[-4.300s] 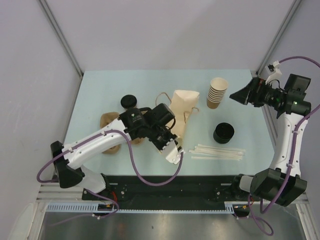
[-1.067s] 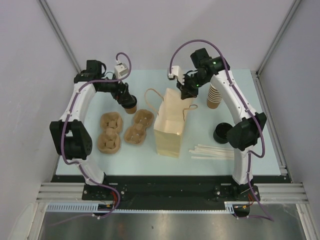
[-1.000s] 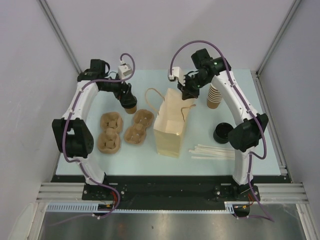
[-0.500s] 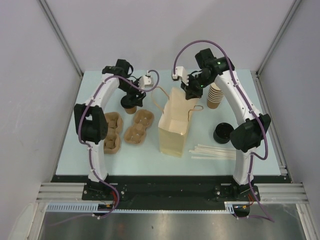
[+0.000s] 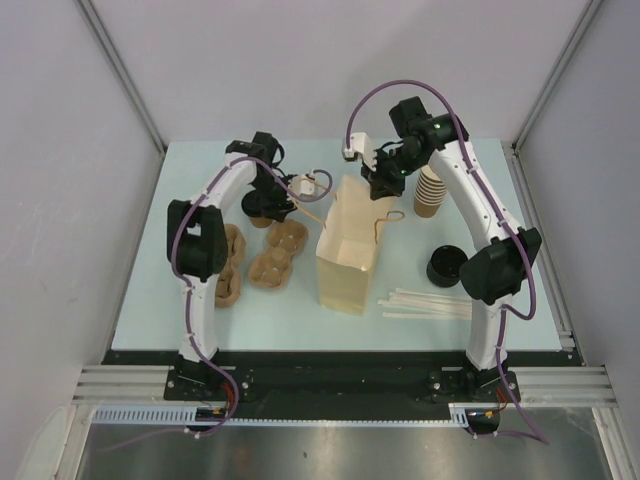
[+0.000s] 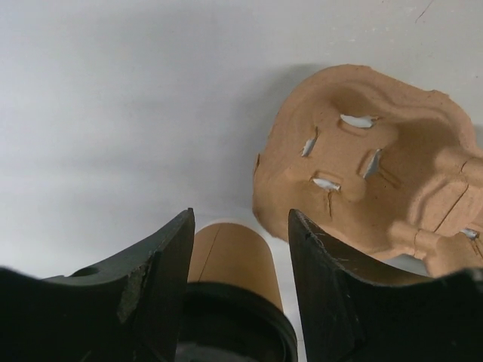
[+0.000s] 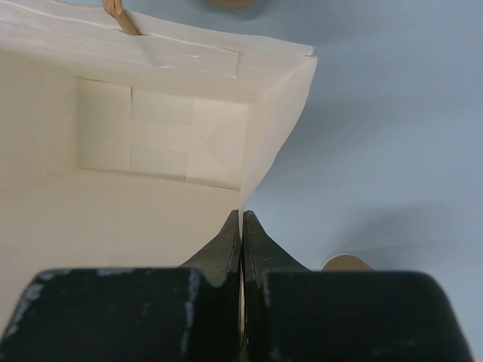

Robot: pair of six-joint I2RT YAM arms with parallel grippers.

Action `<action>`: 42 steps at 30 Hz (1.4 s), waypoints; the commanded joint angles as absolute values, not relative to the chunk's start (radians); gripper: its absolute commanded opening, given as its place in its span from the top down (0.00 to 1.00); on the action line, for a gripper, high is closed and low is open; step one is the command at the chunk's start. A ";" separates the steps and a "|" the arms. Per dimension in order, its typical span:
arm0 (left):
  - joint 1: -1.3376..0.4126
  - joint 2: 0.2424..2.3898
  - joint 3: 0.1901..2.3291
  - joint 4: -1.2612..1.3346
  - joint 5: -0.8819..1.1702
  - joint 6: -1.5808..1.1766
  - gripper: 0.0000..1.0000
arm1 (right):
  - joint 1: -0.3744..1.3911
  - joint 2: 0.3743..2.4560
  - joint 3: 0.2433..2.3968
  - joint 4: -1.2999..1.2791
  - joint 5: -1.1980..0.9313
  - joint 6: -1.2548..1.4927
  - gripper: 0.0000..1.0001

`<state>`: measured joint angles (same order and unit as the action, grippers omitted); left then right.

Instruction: Pack the takeout coffee

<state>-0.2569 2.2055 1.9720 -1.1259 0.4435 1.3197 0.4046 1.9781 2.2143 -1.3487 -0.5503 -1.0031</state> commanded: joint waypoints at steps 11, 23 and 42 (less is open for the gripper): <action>-0.311 2.270 2.031 -1.167 0.420 1.440 0.48 | 0.405 1.951 2.244 -1.514 -0.572 -0.992 1.00; -0.311 2.289 2.054 -1.209 0.419 1.465 0.67 | 0.407 1.954 2.246 -1.514 -0.565 -0.994 1.00; -0.308 2.299 2.068 -1.218 0.396 1.405 0.65 | 0.402 1.954 2.233 -1.513 -0.575 -1.009 1.00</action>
